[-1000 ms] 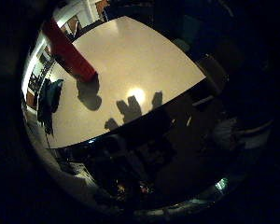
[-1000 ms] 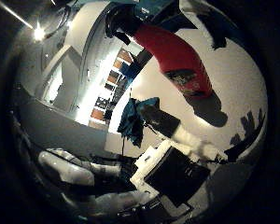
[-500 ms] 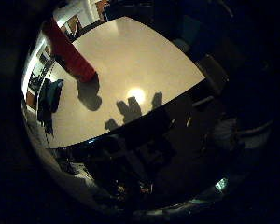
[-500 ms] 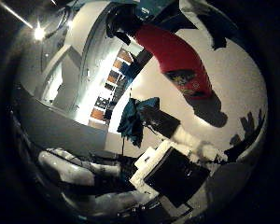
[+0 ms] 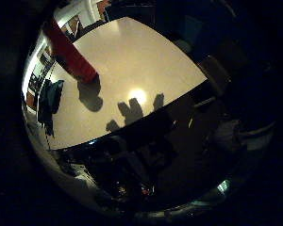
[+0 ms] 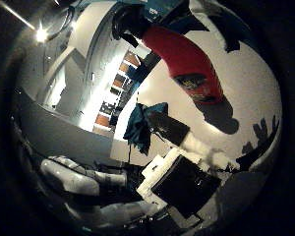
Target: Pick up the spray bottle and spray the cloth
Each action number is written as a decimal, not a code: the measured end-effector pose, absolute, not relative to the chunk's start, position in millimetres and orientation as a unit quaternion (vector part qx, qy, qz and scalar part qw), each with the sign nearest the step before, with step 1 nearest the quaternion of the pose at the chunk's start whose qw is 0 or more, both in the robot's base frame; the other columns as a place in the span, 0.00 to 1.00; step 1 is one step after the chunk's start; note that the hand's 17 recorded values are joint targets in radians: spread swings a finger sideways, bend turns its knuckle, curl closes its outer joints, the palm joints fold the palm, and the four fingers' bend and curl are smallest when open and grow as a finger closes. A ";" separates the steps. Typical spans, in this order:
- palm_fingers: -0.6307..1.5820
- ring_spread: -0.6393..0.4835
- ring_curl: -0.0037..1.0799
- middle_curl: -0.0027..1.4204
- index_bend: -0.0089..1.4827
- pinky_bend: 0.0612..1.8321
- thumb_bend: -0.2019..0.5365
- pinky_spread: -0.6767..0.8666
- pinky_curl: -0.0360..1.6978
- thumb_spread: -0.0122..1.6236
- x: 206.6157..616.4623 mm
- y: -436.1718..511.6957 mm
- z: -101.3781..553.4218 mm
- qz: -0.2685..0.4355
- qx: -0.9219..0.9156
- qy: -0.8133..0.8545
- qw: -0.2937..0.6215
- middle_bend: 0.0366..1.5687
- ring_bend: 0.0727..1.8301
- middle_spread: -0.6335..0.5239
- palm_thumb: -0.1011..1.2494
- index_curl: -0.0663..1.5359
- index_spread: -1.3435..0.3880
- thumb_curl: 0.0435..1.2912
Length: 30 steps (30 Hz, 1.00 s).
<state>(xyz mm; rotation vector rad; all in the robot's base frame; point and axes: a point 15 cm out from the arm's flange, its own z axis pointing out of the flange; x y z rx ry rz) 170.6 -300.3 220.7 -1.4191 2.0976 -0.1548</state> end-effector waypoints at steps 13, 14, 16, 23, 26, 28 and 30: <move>0.51 0.60 0.36 0.32 0.16 0.09 0.24 0.66 0.18 0.67 171.0 -300.2 222.1 -0.060 -0.535 0.789 0.297 0.10 0.10 0.52 0.48 0.57 0.56 0.21; 0.51 0.60 0.36 0.32 0.16 0.09 0.24 0.66 0.18 0.67 171.1 -300.3 222.6 -0.061 -0.535 0.789 0.296 0.10 0.10 0.52 0.48 0.57 0.56 0.21; 0.51 0.60 0.36 0.32 0.16 0.09 0.24 0.66 0.18 0.67 171.0 -300.2 222.2 -0.060 -0.535 0.789 0.297 0.10 0.10 0.52 0.48 0.57 0.56 0.21; 0.51 0.60 0.36 0.32 0.16 0.09 0.24 0.66 0.18 0.67 170.9 -300.5 223.1 -0.062 -0.536 0.788 0.296 0.10 0.10 0.52 0.48 0.57 0.56 0.21; 0.51 0.59 0.36 0.32 0.16 0.09 0.24 0.66 0.18 0.67 170.7 -300.7 223.0 -0.061 -0.536 0.789 0.295 0.10 0.11 0.52 0.48 0.57 0.56 0.21; 0.51 0.59 0.36 0.32 0.16 0.08 0.24 0.66 0.18 0.67 170.8 -300.5 222.9 -0.061 -0.536 0.789 0.295 0.10 0.11 0.52 0.48 0.57 0.56 0.21; 0.51 0.59 0.36 0.32 0.16 0.08 0.24 0.66 0.18 0.67 170.8 -300.3 223.5 -0.062 -0.536 0.788 0.295 0.10 0.11 0.52 0.48 0.57 0.56 0.21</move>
